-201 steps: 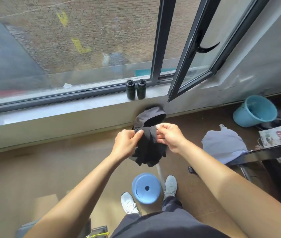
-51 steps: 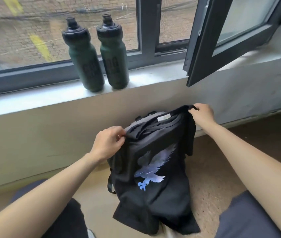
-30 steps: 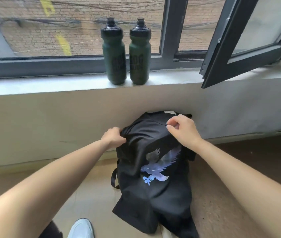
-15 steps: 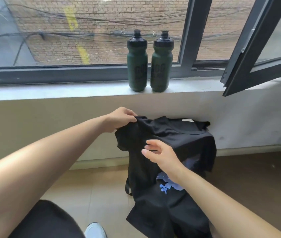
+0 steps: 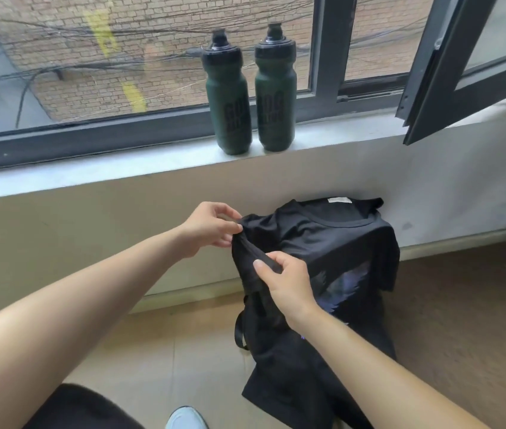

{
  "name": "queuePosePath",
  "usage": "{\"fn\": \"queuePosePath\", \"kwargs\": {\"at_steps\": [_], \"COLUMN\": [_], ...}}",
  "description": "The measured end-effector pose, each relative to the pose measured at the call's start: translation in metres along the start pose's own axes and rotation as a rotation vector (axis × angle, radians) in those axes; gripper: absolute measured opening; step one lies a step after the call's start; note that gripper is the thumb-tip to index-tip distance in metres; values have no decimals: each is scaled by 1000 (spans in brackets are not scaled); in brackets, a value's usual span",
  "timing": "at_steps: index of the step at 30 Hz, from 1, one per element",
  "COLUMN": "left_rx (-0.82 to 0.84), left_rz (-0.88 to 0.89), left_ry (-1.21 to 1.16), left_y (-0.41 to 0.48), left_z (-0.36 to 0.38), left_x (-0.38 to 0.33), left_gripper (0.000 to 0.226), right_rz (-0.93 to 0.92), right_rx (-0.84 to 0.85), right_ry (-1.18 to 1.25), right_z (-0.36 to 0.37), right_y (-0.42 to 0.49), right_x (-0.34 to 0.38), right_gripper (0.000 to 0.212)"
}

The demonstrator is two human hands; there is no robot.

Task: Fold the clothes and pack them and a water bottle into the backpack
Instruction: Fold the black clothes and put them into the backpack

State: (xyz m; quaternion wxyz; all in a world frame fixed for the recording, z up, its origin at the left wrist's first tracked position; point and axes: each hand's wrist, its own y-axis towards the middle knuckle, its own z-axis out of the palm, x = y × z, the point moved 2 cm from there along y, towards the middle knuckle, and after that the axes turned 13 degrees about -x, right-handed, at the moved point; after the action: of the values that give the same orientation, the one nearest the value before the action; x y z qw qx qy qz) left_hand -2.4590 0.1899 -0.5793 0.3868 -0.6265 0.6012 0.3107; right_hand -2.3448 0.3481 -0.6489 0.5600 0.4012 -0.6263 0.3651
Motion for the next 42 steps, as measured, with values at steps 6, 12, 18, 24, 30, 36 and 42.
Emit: {"fn": "queuePosePath", "kwargs": {"at_steps": [6, 12, 18, 24, 30, 36, 42], "left_rx": [-96, -104, -116, 35, 212, 45, 6], "left_rz": [17, 53, 64, 137, 244, 392, 148], "left_ry": [-52, -54, -60, 21, 313, 447, 162], "left_y": [7, 7, 7, -19, -59, -57, -42], "left_z": [2, 6, 6, 8, 20, 22, -7], "left_x": [7, 7, 7, -4, -2, 5, 20], "left_gripper": [6, 7, 9, 17, 40, 18, 15], "right_rz": [-64, -93, -94, 121, 200, 100, -18], "right_rx": [93, 312, 304, 226, 188, 88, 51], "right_ry": [-15, -23, 10, 259, 370, 190, -56], "right_z": [-28, -38, -35, -30, -24, -17, -19], "right_y": [17, 17, 14, 21, 20, 12, 10], "right_x": [9, 22, 24, 17, 18, 16, -5], "right_gripper": [13, 42, 25, 34, 66, 40, 34]}}
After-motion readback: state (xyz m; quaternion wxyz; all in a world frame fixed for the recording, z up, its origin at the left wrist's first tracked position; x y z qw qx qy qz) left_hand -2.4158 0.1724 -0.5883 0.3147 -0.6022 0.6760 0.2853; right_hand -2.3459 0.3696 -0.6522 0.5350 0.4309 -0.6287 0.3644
